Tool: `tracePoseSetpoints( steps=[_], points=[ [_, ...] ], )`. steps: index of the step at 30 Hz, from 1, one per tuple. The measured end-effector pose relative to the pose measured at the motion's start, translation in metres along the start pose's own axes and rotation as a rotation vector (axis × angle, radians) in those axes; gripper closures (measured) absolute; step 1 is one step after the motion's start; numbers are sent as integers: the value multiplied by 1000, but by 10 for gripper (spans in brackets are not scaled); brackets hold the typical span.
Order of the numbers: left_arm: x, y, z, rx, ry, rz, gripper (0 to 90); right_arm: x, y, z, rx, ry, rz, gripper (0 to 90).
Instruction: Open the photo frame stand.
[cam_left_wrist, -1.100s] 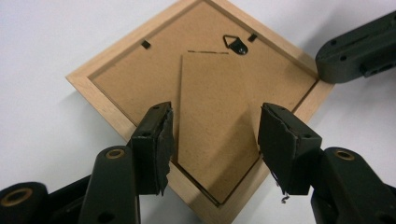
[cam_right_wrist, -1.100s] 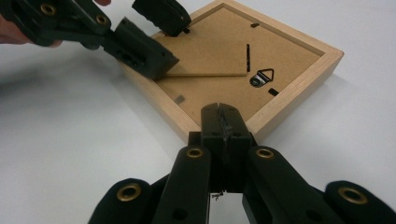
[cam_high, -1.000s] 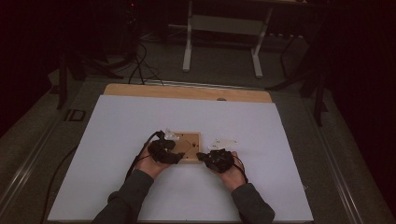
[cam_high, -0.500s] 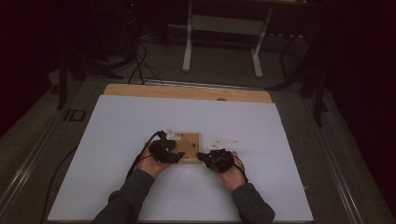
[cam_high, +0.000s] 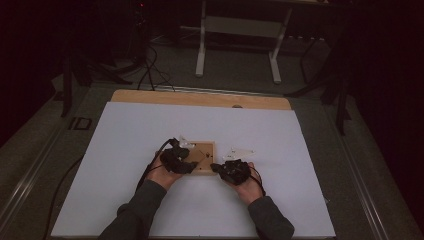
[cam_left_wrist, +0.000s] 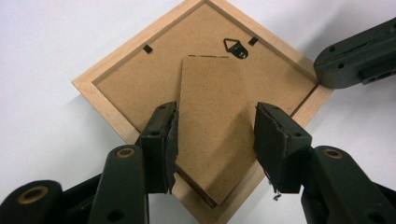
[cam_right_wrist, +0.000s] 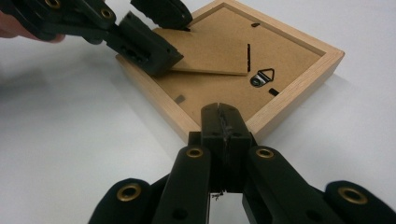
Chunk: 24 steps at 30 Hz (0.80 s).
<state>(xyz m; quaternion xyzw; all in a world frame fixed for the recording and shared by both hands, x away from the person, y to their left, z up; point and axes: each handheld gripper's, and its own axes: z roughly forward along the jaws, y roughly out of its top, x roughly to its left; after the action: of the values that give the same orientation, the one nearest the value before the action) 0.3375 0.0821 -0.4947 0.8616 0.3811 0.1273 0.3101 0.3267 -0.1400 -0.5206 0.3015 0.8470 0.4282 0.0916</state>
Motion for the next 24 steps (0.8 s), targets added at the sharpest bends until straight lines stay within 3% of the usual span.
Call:
tracePoseSetpoints(
  steps=[15,24],
  points=[
    [-3,23,-11,-9,20,17,514,0,1,0,0,-1,-8,897],
    [-3,24,-10,-7,18,13,514,0,1,0,0,-1,-9,897]
  ],
)
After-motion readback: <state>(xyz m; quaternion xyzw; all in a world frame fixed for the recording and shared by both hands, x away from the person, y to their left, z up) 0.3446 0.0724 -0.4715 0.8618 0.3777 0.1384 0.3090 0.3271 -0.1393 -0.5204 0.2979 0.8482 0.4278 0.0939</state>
